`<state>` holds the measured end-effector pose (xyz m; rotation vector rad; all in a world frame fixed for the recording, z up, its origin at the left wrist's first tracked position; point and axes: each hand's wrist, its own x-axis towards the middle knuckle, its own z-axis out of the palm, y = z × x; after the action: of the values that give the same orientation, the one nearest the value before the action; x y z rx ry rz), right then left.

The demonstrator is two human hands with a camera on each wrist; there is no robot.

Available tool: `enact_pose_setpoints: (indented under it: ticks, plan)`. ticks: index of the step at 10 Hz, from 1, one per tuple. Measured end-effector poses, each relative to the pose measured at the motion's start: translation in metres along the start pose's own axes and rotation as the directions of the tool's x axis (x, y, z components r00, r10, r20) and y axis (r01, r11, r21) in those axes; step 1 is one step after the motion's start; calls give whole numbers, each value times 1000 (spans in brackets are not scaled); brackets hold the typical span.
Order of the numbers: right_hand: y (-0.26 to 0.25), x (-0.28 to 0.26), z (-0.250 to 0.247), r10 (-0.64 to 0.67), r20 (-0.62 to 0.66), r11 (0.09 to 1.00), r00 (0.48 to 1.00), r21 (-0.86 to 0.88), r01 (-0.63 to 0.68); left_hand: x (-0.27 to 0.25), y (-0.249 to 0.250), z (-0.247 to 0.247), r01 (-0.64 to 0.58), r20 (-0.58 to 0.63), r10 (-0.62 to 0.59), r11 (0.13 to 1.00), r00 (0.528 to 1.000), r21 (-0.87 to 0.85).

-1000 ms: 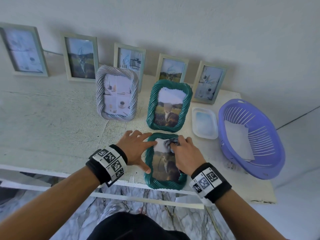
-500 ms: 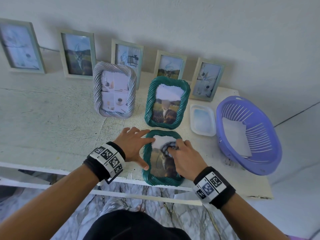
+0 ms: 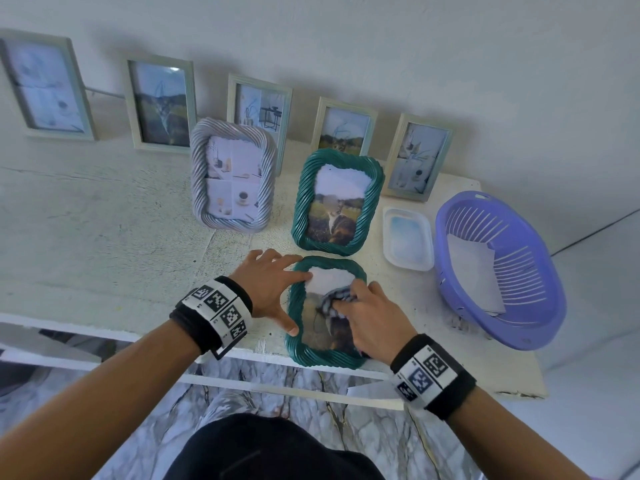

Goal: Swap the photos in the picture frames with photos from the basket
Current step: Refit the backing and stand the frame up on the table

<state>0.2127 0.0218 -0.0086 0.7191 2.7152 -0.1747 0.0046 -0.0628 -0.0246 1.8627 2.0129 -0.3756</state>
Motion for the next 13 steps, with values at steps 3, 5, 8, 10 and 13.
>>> enact_pose_setpoints:
  ticks: [3, 5, 8, 10, 13]
  plan:
    - [-16, -3, 2, -67, 7, 998, 998, 18, 67, 1, 0, 0, 1, -7, -2, 1000, 1000, -9]
    - [-4, 17, -8, 81, -57, 997, 995, -2, -81, 1, -1, 0, 0, -16, 0, 1000, 1000, -7]
    - [4, 7, -5, 79, -55, 997, 995, -18, -81, 0, 0, 0, -1, -27, 0, 1000, 1000, -14]
    - [-11, -12, 6, -50, -25, 998, 998, 42, 51, 1, -1, 1, 1, -23, -1, 1000, 1000, -19]
    - [-4, -5, 9, 9, -48, 1000, 999, 14, -9, 0, 1, -1, 3, -18, -3, 1000, 1000, -18]
